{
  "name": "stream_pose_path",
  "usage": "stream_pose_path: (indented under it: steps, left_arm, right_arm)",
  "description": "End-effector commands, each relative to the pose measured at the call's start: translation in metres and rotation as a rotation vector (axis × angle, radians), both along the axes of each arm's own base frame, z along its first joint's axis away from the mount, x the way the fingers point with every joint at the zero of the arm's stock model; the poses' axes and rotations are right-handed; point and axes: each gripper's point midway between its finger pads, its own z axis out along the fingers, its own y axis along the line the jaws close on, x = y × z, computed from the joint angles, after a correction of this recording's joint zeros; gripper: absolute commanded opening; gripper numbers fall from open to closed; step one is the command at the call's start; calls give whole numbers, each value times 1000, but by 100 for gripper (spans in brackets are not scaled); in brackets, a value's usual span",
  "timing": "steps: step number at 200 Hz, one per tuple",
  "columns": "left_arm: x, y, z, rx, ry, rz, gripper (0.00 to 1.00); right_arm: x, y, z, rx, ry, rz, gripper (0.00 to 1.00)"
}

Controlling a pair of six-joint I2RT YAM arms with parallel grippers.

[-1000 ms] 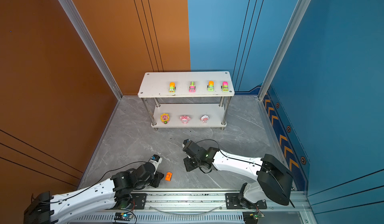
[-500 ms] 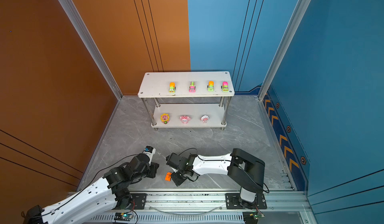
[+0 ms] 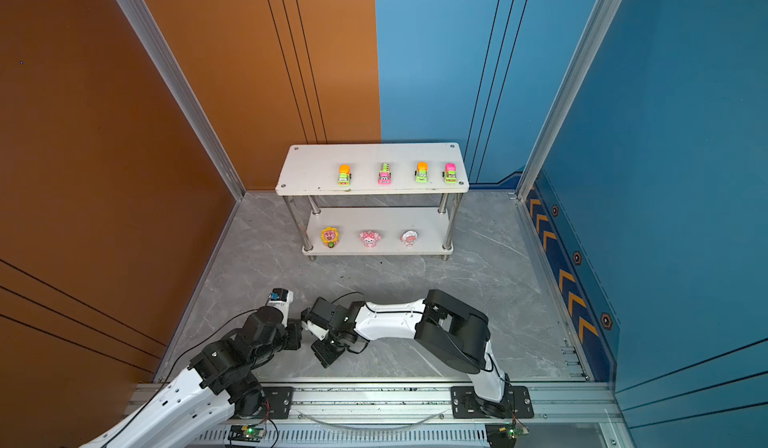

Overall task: Place and organize the plastic toys onto the shelf
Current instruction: 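Lower the open left gripper over the orange car while the right gripper withdraws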

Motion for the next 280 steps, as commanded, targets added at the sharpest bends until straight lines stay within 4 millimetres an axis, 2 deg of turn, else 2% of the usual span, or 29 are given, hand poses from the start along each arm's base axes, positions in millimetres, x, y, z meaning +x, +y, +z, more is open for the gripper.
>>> stream_pose_path:
  steps: [1, 35, 76, 94, 113, 132, 145, 175, 213, 280]
  left_arm:
    - [-4, -4, 1, -9, 16, -30, 4]
    - [-4, -8, 0, -18, 25, -44, 11]
    - [-3, -22, -1, -58, 41, -84, 23]
    - [-3, -31, -3, -81, 64, -114, 32]
    - [-4, -38, -7, -83, 88, -136, 46]
    - [-7, -48, -6, -87, 100, -166, 59]
    - [-9, -56, -6, -94, 99, -187, 63]
    - [-12, -71, -13, -68, 85, -212, 65]
    - [-7, -85, -19, -18, 105, -227, 64]
    - [6, -87, -28, 110, 120, -233, 55]
  right_arm:
    - [47, 20, 12, 79, -61, -63, 0]
    - [94, 20, 23, 109, -106, -152, 0]
    - [129, -3, 43, 122, -160, -228, 0]
    - [138, -14, 57, 141, -189, -260, 0]
    - [144, -29, 69, 151, -219, -292, 0]
    - [148, -46, 75, 142, -249, -322, 0]
    - [148, -58, 76, 132, -261, -341, 0]
    - [144, -80, 71, 110, -262, -371, 0]
    - [139, -97, 65, 94, -263, -390, 0]
    - [140, -112, 69, 124, -260, -418, 0]
